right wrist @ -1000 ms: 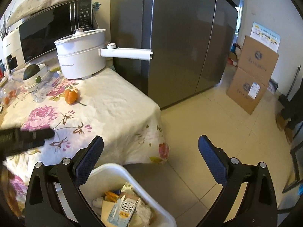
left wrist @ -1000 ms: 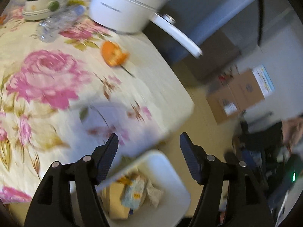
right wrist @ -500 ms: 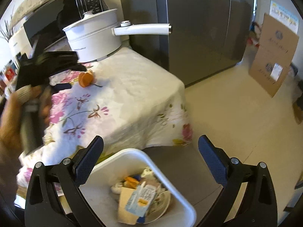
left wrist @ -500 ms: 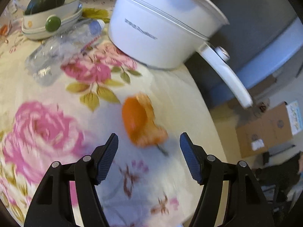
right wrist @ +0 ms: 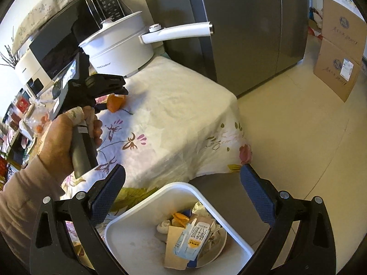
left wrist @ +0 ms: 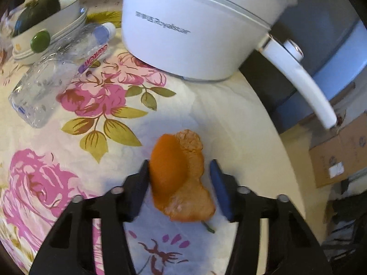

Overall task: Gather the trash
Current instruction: 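Grasp the orange peel on the table with the left gripper, then grasp the clear plastic water bottle with the right gripper while the left holds the peel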

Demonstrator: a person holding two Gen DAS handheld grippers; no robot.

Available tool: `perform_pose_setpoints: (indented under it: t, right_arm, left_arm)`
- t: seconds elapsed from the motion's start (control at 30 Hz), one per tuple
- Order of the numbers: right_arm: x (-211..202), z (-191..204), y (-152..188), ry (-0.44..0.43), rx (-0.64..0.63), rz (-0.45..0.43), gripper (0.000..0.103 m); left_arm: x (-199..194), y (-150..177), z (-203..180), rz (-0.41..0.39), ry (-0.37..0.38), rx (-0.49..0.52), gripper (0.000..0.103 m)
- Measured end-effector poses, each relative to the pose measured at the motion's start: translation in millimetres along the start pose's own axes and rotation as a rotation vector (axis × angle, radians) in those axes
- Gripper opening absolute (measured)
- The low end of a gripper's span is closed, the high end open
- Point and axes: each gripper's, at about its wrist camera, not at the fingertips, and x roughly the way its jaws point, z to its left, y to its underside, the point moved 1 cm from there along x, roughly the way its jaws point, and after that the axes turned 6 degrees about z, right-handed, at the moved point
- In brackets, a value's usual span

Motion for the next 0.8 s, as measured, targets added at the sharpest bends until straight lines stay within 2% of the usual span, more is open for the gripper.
perform_pose_setpoints:
  t: [0.07,0.23,0.43,0.5,0.6,0.67,0.73,0.8]
  right_arm:
    - [2,2,0,0.01,-0.003,0.004,0.096]
    - [13,6,-2,0.044,-0.002,0.02,0.096]
    - [32,27,-5,0.095,-0.042,0.03,0.096]
    - [41,43,-12,0.064,-0.059,0.043,0.096]
    - [55,77,-36,0.032,-0.098,0.046,0.096]
    - [65,100,-57,-0.014,-0.095,0.048,0.096]
    - [83,136,-88,-0.12,-0.057,0.091,0.096]
    - [100,169,-113,-0.198,-0.013,0.118,0.095]
  left_arm:
    - [-1,3,4,-0.003,0.024,0.016,0.032]
    - [-14,16,19,0.003,0.098,0.033,0.013]
    - [-64,48,66,-0.018,0.221,0.016,0.012]
    - [-87,55,86,-0.044,0.261,-0.004,0.012]
    - [-143,71,129,-0.151,0.312,-0.058,0.012]
    - [-174,78,155,-0.218,0.316,-0.082,0.012]
    - [-208,87,186,-0.325,0.28,-0.106,0.012]
    - [-227,85,207,-0.388,0.265,-0.144,0.012]
